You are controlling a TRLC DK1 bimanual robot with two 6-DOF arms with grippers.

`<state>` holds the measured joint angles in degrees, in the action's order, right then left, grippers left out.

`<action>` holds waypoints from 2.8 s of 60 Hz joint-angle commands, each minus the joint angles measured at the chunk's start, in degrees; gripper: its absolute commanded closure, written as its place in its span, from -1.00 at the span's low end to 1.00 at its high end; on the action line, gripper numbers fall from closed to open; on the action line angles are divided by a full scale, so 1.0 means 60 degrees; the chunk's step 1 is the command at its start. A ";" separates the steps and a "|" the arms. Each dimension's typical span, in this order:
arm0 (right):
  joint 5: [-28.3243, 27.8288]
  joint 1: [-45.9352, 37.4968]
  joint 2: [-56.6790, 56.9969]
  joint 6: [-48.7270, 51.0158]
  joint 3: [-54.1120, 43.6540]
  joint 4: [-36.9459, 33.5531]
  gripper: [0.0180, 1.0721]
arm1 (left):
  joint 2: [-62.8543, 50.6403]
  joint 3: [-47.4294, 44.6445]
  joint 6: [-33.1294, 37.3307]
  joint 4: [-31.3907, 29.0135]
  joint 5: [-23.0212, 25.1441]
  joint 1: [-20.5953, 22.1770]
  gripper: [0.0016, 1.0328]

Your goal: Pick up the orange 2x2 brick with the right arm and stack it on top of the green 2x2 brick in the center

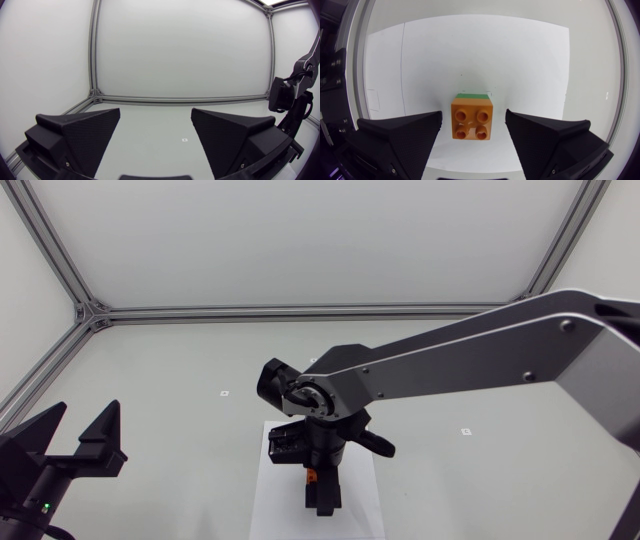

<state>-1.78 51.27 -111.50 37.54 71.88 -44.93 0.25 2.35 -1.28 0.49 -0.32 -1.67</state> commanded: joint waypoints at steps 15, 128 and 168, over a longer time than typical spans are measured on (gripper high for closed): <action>-0.0465 -0.0590 0.2075 -0.0558 -0.0187 -0.0627 -0.91 | 0.0075 -0.0392 0.0125 -0.0141 0.0038 -0.0029 -0.92; 0.0445 -0.8562 1.6756 -0.4185 -0.9594 0.4694 -0.91 | 0.0075 -0.0392 0.0125 -0.0126 0.0038 -0.0029 -0.92; 0.0297 -0.8544 1.8584 -0.6257 -1.1979 0.7488 -0.91 | 0.0075 -0.0392 0.0125 -0.0141 0.0038 -0.0029 -0.92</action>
<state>0.16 0.25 -0.36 1.65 1.37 -1.04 0.25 2.35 -1.26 0.49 -0.32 -1.67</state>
